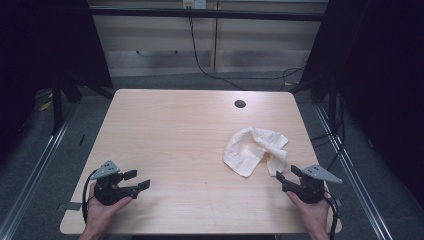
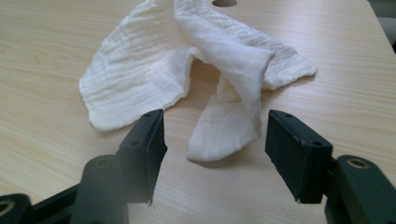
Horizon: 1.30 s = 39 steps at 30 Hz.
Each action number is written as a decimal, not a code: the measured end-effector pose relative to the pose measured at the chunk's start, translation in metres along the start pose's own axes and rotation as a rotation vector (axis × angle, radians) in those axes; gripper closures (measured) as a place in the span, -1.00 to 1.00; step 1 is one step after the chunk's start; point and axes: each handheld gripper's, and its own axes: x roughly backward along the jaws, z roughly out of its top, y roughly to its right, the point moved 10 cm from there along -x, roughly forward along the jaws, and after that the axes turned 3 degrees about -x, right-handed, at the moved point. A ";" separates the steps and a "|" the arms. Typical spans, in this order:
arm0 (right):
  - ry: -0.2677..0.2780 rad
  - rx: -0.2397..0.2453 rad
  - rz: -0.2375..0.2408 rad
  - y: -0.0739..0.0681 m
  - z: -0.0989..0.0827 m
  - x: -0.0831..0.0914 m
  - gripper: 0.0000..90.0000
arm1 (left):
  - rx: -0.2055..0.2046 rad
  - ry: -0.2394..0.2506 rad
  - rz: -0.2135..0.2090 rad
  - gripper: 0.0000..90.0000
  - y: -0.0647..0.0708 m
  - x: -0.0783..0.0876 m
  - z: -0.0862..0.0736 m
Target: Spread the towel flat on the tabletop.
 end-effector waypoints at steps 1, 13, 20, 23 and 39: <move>-0.017 -0.008 0.009 0.000 -0.001 -0.001 -0.31 | 0.001 0.000 0.002 -0.37 -0.001 0.001 0.000; -0.022 -0.036 0.174 -0.016 0.008 0.004 -0.08 | 0.047 -0.009 0.046 -0.36 -0.014 0.002 -0.004; -0.090 -0.007 0.162 -0.028 0.023 -0.002 -0.11 | 0.028 -0.014 0.034 -0.36 -0.011 0.004 -0.005; -0.115 0.005 0.194 -0.031 0.029 -0.012 -0.09 | 0.025 -0.018 0.028 -0.36 -0.012 0.002 -0.005; -0.249 0.047 0.225 -0.001 0.086 -0.085 -0.33 | 0.029 -0.023 0.013 -0.36 -0.011 0.000 -0.004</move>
